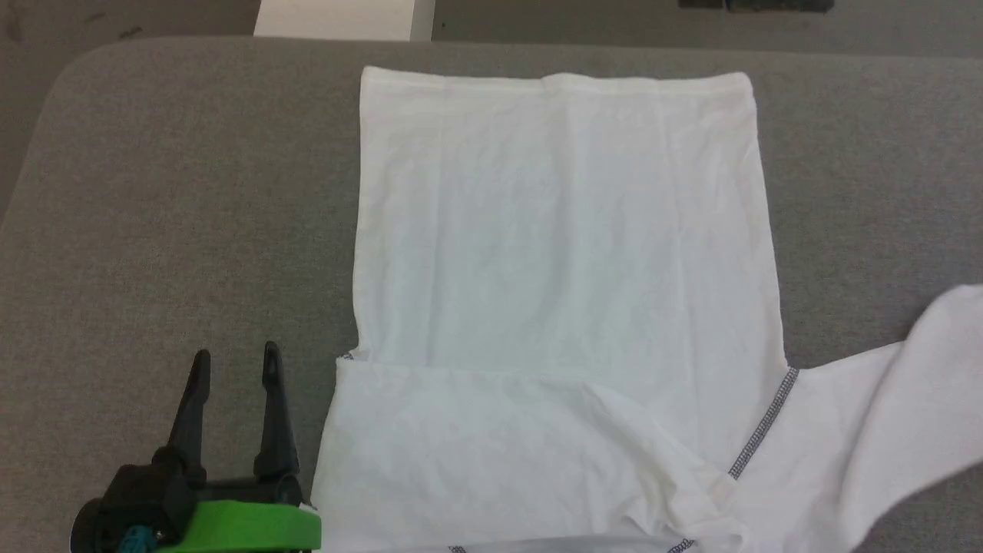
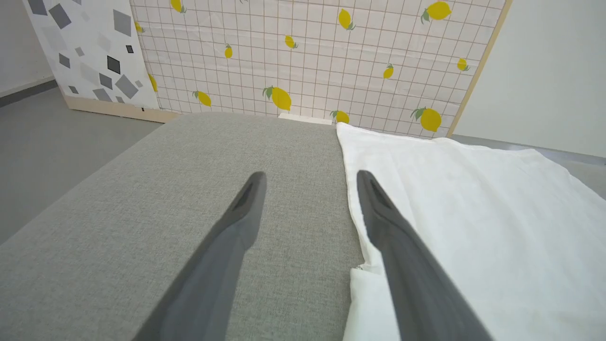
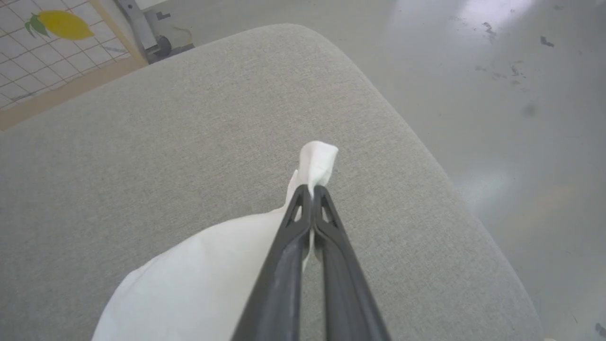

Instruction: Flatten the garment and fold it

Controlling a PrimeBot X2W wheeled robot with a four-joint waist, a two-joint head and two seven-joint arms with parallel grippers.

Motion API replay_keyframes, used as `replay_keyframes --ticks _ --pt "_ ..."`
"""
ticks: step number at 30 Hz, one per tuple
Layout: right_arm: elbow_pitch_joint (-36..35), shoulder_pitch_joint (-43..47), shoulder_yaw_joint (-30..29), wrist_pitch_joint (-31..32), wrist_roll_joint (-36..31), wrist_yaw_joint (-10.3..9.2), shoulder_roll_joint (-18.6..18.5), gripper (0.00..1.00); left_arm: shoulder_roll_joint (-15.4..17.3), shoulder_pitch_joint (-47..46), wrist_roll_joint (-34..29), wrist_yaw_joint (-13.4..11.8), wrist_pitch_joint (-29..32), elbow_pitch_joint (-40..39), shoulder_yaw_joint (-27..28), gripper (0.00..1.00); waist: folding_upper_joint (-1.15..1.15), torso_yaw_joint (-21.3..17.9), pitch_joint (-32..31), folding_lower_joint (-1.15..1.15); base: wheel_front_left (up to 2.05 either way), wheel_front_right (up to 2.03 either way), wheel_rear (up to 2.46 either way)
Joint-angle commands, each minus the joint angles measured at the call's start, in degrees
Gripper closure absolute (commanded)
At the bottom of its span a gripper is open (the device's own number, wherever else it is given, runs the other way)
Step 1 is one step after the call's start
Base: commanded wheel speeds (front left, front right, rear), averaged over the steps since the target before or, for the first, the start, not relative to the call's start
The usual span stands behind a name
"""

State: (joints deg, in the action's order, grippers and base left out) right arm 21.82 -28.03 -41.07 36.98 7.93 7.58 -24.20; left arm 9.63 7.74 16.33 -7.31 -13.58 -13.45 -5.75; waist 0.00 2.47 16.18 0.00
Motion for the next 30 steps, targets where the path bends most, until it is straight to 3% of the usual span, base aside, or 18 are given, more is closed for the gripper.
replay_keyframes --ticks 1,9,16,22,30 --pt "0.23 1.98 -1.83 -0.8 -0.46 -0.09 -0.77 1.0 0.66 1.21 0.37 -0.43 0.39 -0.25 0.43 0.0 0.0 -1.09 -5.07 0.0 0.0 0.0 0.0" --pt "0.95 9.38 -8.05 -2.93 -1.06 -0.09 -1.55 1.0 1.4 5.03 1.17 -0.92 1.68 -1.2 0.99 0.0 0.0 -1.5 -10.14 0.0 0.0 0.0 0.0" --pt "0.14 12.36 -8.27 -3.7 -0.22 -0.09 -0.53 1.0 1.58 6.88 1.72 -1.17 2.37 -1.92 0.94 0.0 0.0 -1.43 -12.78 0.0 0.0 0.0 0.0" --pt "-3.29 13.24 -1.69 -4.91 3.21 -0.09 -0.32 1.0 1.62 7.78 2.03 -1.55 2.39 -2.51 1.1 0.0 0.0 -1.07 -13.48 0.0 0.0 0.0 0.0" --pt "-17.96 13.49 12.71 -5.17 12.09 -0.09 3.1 1.0 1.32 8.36 2.48 -2.09 1.95 -2.7 1.35 0.0 0.0 -0.19 -14.11 0.0 0.0 0.0 0.0"
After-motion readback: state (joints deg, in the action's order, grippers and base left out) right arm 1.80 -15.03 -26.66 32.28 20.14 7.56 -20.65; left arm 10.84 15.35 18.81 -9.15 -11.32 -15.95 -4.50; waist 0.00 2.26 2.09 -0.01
